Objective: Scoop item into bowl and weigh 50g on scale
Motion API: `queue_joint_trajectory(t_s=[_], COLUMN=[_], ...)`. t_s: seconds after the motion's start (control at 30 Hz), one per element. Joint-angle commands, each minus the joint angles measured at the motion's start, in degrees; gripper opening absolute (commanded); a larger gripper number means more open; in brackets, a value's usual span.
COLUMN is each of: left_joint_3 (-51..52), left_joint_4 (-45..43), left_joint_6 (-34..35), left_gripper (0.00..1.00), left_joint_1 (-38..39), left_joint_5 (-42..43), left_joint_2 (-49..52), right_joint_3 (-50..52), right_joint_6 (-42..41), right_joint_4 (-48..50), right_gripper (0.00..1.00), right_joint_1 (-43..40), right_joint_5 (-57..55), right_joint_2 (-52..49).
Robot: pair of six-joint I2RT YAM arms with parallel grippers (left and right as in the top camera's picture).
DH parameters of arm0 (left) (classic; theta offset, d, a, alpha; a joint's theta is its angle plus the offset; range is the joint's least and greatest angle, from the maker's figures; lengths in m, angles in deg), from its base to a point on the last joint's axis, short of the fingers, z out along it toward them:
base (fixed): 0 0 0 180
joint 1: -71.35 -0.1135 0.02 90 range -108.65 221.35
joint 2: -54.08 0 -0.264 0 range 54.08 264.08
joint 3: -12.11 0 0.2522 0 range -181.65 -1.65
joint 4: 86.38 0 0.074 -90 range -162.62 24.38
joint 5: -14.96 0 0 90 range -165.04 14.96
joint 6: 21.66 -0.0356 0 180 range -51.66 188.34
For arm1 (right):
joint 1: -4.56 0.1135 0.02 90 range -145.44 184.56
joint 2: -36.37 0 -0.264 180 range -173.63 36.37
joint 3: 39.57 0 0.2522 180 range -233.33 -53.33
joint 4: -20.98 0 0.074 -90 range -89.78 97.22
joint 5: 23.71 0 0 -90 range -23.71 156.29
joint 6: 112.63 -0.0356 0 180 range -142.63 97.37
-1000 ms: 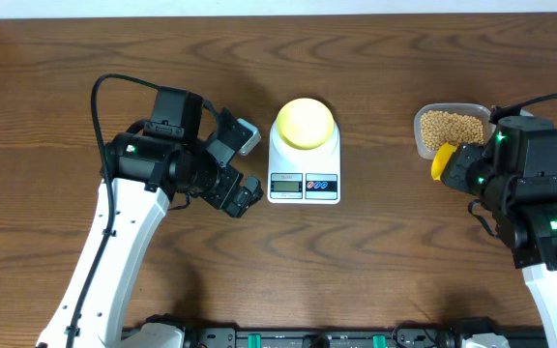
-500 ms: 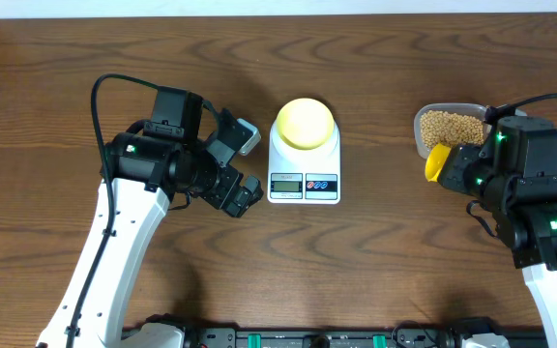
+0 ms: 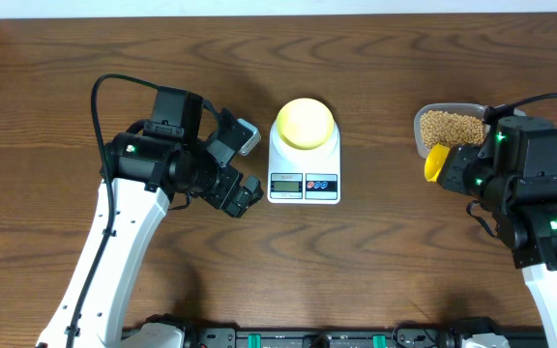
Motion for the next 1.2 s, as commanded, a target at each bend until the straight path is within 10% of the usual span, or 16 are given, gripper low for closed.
queue_joint_trajectory(t_s=[0.0, 1.17], left_joint_3=[0.3, 0.3], left_joint_4=[0.2, -19.9], left_joint_6=[-0.8, 9.0], left_gripper=[0.98, 0.98], left_joint_1=[-0.2, 9.7], left_joint_5=[-0.4, 5.9], left_joint_2=[0.0, 15.7], right_joint_3=[-0.9, -0.9], right_joint_6=[2.0, 5.9], right_joint_4=[-0.1, 1.3], right_gripper=[0.01, 0.01], right_joint_1=[-0.3, -0.4], right_joint_5=[-0.1, -1.2], right_joint_2=[-0.1, -0.1])
